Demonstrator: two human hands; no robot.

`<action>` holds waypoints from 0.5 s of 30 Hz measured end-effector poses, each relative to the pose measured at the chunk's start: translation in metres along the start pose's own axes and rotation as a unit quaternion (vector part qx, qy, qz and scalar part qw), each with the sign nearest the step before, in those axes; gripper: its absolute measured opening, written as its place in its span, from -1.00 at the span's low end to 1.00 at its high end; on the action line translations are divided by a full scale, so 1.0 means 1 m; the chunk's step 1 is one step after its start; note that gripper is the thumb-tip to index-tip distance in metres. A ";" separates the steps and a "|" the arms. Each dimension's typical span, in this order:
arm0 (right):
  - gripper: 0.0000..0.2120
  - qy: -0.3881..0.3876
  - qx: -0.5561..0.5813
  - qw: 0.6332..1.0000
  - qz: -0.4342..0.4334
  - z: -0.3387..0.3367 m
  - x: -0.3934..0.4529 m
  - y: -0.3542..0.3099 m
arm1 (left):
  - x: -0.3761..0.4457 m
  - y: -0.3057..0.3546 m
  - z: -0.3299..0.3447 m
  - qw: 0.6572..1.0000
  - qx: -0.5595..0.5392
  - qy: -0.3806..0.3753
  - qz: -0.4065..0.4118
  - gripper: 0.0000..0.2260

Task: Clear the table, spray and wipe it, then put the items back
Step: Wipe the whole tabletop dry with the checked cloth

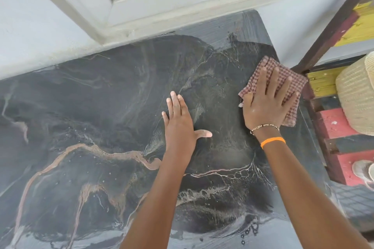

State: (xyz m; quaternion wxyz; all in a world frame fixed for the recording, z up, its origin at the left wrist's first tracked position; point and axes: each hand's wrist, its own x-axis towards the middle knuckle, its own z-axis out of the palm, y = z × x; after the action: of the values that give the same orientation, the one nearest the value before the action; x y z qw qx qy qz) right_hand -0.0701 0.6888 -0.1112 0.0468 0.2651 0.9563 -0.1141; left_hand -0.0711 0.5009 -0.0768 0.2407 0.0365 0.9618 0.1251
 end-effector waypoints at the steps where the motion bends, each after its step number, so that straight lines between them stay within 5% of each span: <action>1: -0.37 -0.005 -0.007 1.000 -0.012 0.002 -0.011 -0.008 | 0.000 0.001 0.000 1.000 0.007 0.000 0.000 0.11; 9: -0.44 -0.070 -0.010 0.948 -0.312 0.015 0.041 -0.119 | 0.002 0.002 -0.001 0.999 0.040 -0.002 -0.005 0.11; 15: -0.46 -0.032 -0.008 0.972 -0.234 0.001 0.124 -0.097 | -0.002 0.001 -0.004 1.000 0.004 -0.011 -0.004 0.12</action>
State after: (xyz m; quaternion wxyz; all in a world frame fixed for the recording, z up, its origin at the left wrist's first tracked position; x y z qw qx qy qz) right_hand -0.2265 0.6690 -0.1119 0.0515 0.0301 0.9906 -0.1229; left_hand -0.0709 0.5008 -0.0725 0.2520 0.0349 0.9597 0.1197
